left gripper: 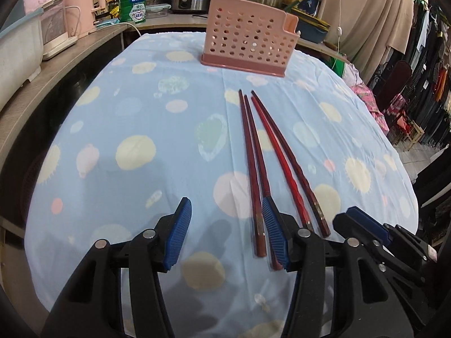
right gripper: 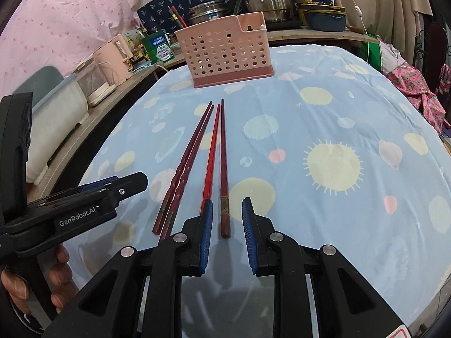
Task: Organize utensils
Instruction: 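Move both open tools back down to the remaining red chopsticks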
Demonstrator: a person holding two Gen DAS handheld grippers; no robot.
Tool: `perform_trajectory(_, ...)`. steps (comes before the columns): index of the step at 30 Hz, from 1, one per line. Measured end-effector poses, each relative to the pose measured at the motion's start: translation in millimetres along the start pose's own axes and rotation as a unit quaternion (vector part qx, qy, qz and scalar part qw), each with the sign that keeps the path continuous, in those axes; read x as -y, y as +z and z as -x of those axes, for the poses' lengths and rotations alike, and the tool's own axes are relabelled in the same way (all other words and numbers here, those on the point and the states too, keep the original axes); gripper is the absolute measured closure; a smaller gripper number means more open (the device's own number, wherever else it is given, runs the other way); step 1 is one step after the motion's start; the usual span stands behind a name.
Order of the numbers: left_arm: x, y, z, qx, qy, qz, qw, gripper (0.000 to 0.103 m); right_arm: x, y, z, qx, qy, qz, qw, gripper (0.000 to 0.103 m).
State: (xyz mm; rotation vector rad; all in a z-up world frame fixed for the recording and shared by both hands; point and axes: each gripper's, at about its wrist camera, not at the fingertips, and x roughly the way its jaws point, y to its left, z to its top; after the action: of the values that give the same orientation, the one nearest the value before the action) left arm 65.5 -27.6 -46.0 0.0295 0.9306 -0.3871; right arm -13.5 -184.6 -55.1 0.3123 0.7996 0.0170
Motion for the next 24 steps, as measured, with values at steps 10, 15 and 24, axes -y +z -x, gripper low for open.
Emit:
perform_trajectory(10, 4, -13, -8, -0.011, -0.003, -0.005, 0.9999, 0.053, -2, -8, -13, -0.006, -0.016, 0.012, 1.0, 0.081)
perform_trajectory(15, 6, -16, -14, -0.018, 0.0, -0.007, 0.9998, 0.053, 0, -10, -19, -0.011, -0.017, 0.008, 1.0, 0.081)
perform_trajectory(24, 12, -18, -17, -0.011, 0.014, -0.024, 0.9996, 0.053, -1, -13, -22, -0.009, -0.022, 0.011, 1.0, 0.081)
